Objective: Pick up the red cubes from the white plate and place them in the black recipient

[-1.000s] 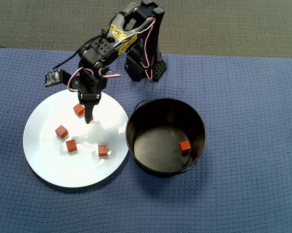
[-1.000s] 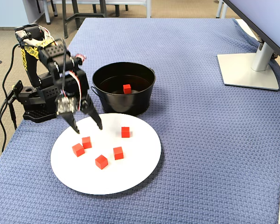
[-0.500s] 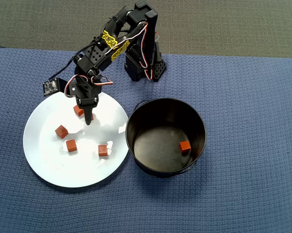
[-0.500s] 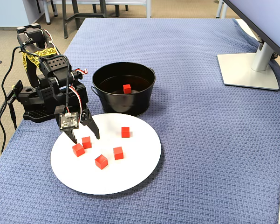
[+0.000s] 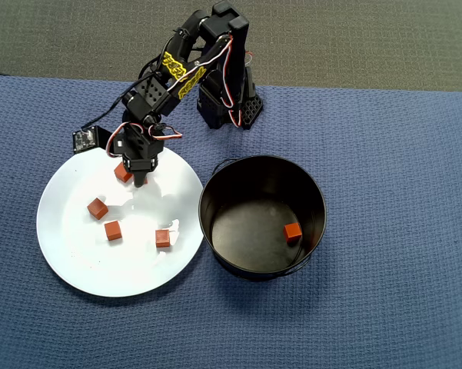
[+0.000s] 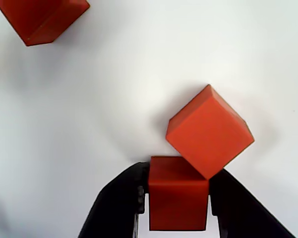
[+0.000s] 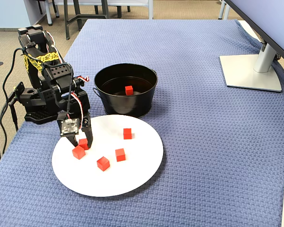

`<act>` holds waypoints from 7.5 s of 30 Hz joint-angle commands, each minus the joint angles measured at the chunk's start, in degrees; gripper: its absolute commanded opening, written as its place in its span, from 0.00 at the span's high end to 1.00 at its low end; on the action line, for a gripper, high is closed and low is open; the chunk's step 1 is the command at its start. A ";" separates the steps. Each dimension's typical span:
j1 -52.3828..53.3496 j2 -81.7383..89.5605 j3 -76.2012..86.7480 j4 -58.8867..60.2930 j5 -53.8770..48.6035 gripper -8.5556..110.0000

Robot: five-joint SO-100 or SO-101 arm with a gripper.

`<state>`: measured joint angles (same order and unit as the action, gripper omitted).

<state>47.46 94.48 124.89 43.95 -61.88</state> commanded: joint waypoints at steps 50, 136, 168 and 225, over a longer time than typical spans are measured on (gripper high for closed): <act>-0.62 9.76 -19.07 21.27 43.15 0.80; -19.07 6.50 -34.45 24.70 33.05 0.69; -26.63 -26.46 -42.98 16.26 27.95 0.75; -15.29 -5.89 -39.99 22.41 28.04 0.72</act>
<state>26.10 92.37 87.19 71.02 -28.92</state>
